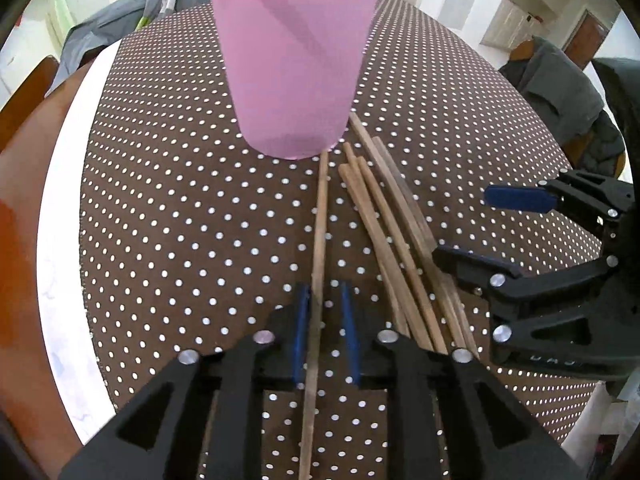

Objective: Organize utensils
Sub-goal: 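Grasp a chopstick with the left tool while the right tool grasps one, then lift both held chopsticks upright and carry them above the pink cup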

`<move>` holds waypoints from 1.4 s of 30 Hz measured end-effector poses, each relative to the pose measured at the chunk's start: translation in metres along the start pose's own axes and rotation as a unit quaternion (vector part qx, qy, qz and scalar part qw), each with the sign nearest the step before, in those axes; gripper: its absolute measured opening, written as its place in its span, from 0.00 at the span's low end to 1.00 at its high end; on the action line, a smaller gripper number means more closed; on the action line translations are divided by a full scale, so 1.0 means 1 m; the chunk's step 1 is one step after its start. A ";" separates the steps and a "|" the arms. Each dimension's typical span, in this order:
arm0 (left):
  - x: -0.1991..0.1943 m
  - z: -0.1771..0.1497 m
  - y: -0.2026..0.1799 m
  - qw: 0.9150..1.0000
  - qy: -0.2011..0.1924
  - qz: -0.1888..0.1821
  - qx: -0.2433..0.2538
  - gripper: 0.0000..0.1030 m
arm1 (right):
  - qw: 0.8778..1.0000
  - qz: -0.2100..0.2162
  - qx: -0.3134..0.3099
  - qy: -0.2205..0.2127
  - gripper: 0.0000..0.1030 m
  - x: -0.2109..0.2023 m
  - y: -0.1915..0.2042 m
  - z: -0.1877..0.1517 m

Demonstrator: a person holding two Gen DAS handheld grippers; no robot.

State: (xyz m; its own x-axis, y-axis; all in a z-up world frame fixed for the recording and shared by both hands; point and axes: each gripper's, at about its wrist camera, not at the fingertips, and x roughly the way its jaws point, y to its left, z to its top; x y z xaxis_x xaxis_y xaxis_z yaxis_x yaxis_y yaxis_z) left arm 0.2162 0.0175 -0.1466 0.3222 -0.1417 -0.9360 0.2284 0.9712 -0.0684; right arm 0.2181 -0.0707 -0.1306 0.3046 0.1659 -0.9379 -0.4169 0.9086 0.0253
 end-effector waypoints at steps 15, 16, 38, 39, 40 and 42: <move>-0.001 -0.001 -0.008 0.999 0.000 0.041 0.008 0.20 | 1.000 -0.004 -0.002 0.019 0.69 0.008 0.001 -0.011; -0.001 0.000 -0.008 0.999 0.000 0.041 0.008 0.20 | 1.000 -0.005 0.002 0.018 0.67 0.009 -0.002 -0.009; -0.062 -0.013 -0.033 0.991 -0.131 0.011 0.013 0.05 | 0.992 0.104 0.039 -0.066 0.06 -0.037 -0.074 -0.053; -0.070 -0.014 -0.036 0.989 -0.149 0.009 0.016 0.05 | 0.990 0.106 0.040 -0.083 0.06 -0.044 -0.077 -0.055; -0.077 -0.015 -0.039 0.986 -0.164 0.009 0.017 0.05 | 0.989 0.110 0.041 -0.094 0.06 -0.050 -0.079 -0.058; -0.092 -0.016 -0.048 0.980 -0.196 0.010 0.019 0.05 | 0.985 0.115 0.042 -0.124 0.06 -0.065 -0.084 -0.062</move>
State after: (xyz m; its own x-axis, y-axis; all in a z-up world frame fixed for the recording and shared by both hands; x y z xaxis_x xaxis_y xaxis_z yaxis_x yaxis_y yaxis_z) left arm 0.1611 -0.0127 -0.0628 0.6543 -0.1923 -0.7314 0.2500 0.9678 -0.0308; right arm 0.1800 -0.1821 -0.0937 0.4138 0.4506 -0.7911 -0.4297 0.8627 0.2666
